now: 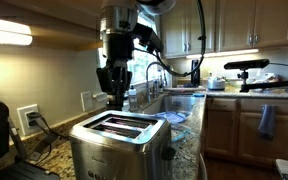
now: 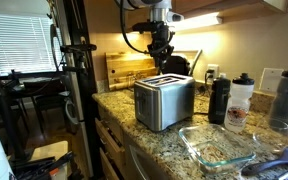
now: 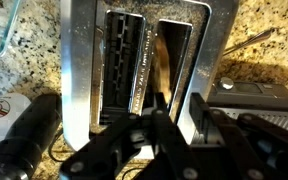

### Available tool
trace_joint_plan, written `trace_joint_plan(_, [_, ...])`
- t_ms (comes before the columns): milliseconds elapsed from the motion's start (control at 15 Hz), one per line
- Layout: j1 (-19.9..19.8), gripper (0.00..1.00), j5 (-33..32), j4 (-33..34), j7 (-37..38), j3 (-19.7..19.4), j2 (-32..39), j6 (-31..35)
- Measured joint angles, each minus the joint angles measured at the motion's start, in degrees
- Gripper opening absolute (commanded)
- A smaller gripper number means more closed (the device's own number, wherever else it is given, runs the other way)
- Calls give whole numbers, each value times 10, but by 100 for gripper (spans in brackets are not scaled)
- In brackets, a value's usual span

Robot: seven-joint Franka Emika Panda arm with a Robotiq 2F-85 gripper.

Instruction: Pick up one slice of bread and put it in the toaster

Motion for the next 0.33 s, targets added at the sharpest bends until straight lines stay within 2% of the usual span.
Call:
trace_joint_plan(67, [0, 43, 0, 0, 0, 0, 0, 0])
trace_joint_plan(333, [0, 43, 0, 0, 0, 0, 0, -1])
